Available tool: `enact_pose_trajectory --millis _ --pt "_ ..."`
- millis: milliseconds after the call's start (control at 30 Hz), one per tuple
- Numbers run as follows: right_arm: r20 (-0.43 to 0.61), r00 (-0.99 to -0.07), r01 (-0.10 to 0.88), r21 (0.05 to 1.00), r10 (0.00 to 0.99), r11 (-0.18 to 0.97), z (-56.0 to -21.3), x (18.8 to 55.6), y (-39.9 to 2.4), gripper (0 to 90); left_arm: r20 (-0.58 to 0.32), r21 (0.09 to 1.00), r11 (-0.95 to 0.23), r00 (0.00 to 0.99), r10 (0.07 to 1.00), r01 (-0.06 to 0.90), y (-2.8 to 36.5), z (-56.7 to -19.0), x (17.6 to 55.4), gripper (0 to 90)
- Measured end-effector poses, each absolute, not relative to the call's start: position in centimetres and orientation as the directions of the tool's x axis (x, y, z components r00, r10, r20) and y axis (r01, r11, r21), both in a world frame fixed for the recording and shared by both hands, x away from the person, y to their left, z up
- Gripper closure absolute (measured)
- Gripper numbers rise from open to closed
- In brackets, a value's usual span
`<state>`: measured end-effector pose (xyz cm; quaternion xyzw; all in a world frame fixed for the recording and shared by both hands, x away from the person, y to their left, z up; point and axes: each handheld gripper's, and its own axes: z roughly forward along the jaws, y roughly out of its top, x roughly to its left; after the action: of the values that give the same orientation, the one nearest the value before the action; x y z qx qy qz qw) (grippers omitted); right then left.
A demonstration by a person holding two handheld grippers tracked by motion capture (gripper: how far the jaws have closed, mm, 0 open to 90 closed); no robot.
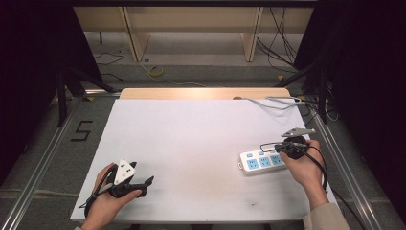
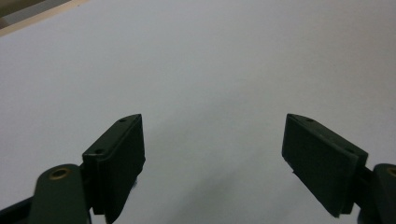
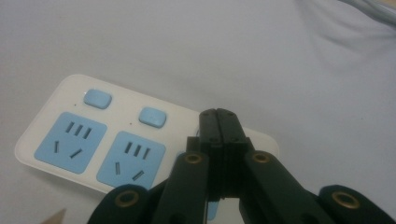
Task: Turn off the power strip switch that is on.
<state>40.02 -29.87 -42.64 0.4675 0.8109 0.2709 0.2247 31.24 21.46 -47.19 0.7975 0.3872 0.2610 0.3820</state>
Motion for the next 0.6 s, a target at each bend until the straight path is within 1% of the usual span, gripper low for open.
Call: enact_pose_trajectory --millis 600 --pt "-0.106 -0.458 0.654 0.633 0.883 0.415 -43.2 40.78 -29.75 90.0 0.12 0.811 -0.408 0.564 0.817 0.419 21.45 -47.2 31.24 21.0"
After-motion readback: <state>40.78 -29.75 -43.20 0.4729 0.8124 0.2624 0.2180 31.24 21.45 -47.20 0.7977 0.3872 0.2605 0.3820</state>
